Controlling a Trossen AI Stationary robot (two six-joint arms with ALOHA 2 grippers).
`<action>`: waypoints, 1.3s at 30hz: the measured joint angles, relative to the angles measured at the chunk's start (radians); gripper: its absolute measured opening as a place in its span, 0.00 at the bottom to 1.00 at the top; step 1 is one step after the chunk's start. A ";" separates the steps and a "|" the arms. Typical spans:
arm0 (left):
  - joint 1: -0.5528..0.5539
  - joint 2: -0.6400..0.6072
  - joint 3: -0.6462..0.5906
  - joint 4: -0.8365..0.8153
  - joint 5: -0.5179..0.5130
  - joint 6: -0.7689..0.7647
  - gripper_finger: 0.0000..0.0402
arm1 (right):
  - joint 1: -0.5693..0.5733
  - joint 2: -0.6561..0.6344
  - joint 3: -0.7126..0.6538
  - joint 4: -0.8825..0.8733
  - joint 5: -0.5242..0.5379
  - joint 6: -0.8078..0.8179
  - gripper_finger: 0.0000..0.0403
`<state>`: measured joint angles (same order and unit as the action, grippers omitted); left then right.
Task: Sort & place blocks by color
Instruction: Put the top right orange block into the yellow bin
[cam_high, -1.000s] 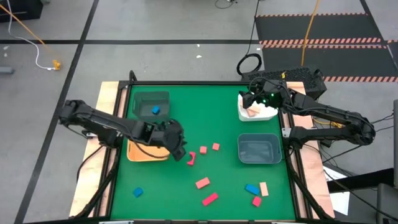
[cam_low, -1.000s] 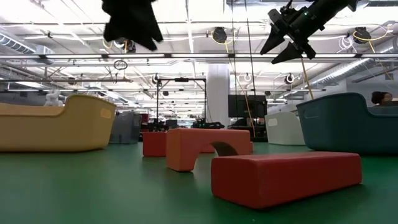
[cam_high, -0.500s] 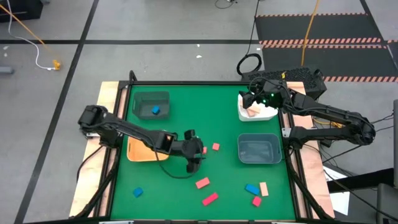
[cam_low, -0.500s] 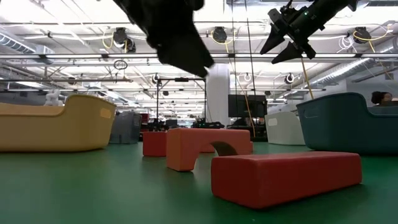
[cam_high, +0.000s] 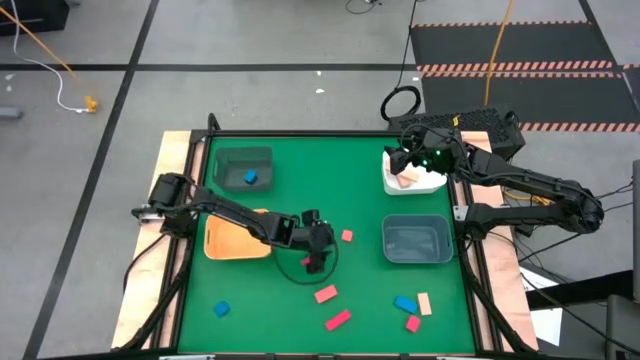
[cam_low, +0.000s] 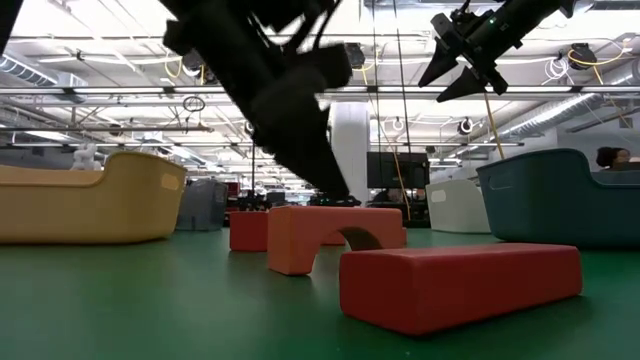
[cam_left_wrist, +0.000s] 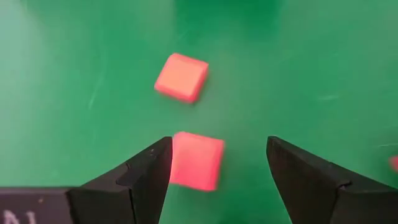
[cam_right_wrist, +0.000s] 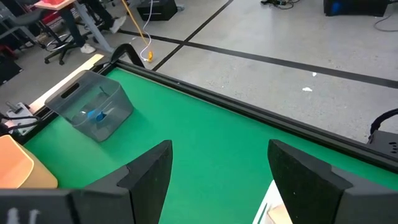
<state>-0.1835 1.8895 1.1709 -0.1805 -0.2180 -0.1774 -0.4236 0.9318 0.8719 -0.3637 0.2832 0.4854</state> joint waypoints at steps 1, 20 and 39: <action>0.012 0.010 0.000 0.003 0.000 0.000 0.65 | 0.000 0.000 0.000 0.000 0.000 0.000 0.63; 0.082 0.060 0.000 -0.033 0.069 -0.015 0.55 | 0.000 0.000 0.000 0.000 0.000 0.000 0.63; 0.082 0.007 0.001 -0.022 0.114 -0.144 0.34 | 0.000 0.000 0.000 0.000 0.000 0.000 0.63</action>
<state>-0.1019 1.8961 1.1717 -0.2020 -0.1043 -0.3214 -0.4238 0.9318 0.8719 -0.3637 0.2835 0.4854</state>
